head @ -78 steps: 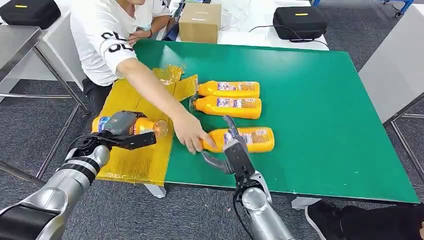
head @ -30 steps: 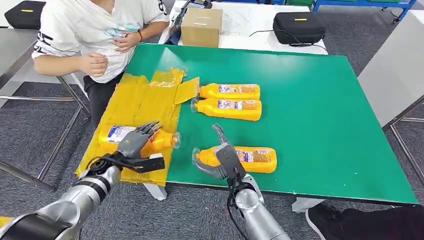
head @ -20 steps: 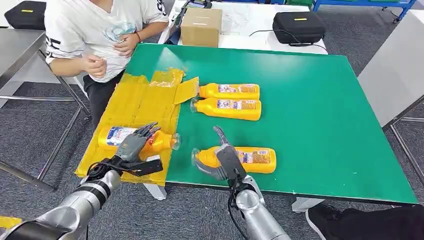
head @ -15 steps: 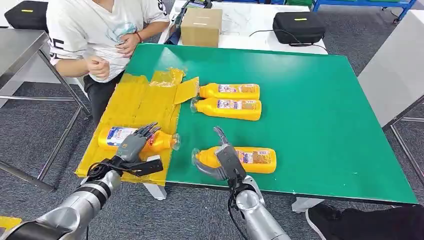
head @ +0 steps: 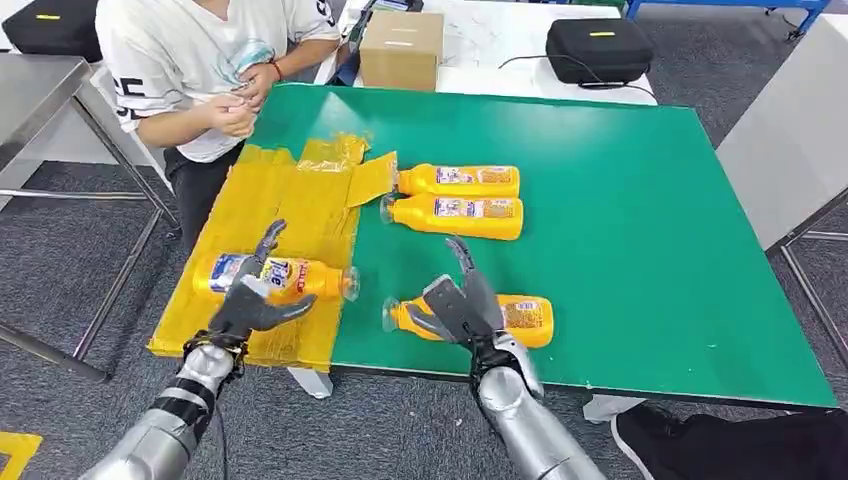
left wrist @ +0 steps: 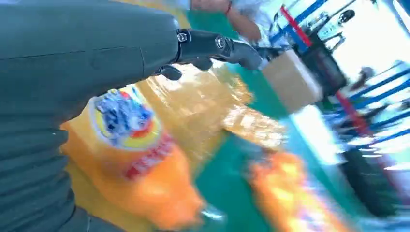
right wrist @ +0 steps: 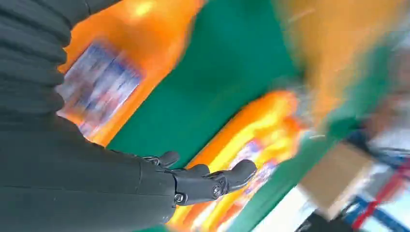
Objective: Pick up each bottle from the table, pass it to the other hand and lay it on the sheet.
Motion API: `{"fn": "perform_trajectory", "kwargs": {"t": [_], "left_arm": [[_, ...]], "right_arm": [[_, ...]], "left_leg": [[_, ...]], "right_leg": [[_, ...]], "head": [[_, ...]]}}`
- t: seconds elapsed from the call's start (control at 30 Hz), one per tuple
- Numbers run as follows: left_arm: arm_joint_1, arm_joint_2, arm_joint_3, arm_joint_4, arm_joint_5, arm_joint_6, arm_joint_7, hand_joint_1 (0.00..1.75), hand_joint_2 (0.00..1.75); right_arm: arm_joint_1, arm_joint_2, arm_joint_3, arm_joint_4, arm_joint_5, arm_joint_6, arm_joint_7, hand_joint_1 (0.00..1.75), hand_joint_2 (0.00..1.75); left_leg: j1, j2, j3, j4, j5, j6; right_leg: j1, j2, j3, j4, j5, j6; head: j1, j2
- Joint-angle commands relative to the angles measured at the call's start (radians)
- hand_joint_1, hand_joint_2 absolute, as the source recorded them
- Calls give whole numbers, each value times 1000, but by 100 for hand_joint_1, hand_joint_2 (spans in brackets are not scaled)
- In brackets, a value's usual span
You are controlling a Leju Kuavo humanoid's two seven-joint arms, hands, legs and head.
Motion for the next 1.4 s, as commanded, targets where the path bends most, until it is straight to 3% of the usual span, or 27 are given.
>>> {"fn": "perform_trajectory", "kwargs": {"t": [0.03, 0.17, 0.53, 1.23, 1.4], "left_arm": [[11, -119, 218, -144, 16, -104, 2, 0, 175], [11, -123, 230, -150, 21, -114, 2, 0, 175], [-25, -171, 295, -117, 60, -130, 2, 0, 175], [-50, -176, 265, -87, 46, -139, 2, 0, 175], [-82, -176, 257, 9, 29, -128, 2, 0, 175]], "right_arm": [[3, -154, 43, -99, 149, 40, 83, 0, 175], [-5, -154, 56, -86, 194, 44, 105, 0, 175], [-3, -231, 49, -128, 293, 125, 170, 0, 175], [29, -252, 39, -124, 172, 259, 124, 0, 175], [68, -283, 53, -155, 155, 277, 140, 0, 175]], "left_leg": [[0, -5, -1, 1, -1, 0], [0, 2, 1, 0, -4, -1], [1, 0, -2, 0, -2, 0], [0, 0, 1, -1, -2, 0], [0, -1, 0, -1, -2, 0]], "right_leg": [[0, -4, 2, 0, -2, 0], [1, 2, 2, 0, -2, -1], [1, -1, -1, 0, -1, 0], [1, -1, 1, 0, -2, -1], [0, -2, 1, -1, -1, 0]], "head": [[2, 0], [1, 0], [1, 0], [1, 0], [0, 0]]}}
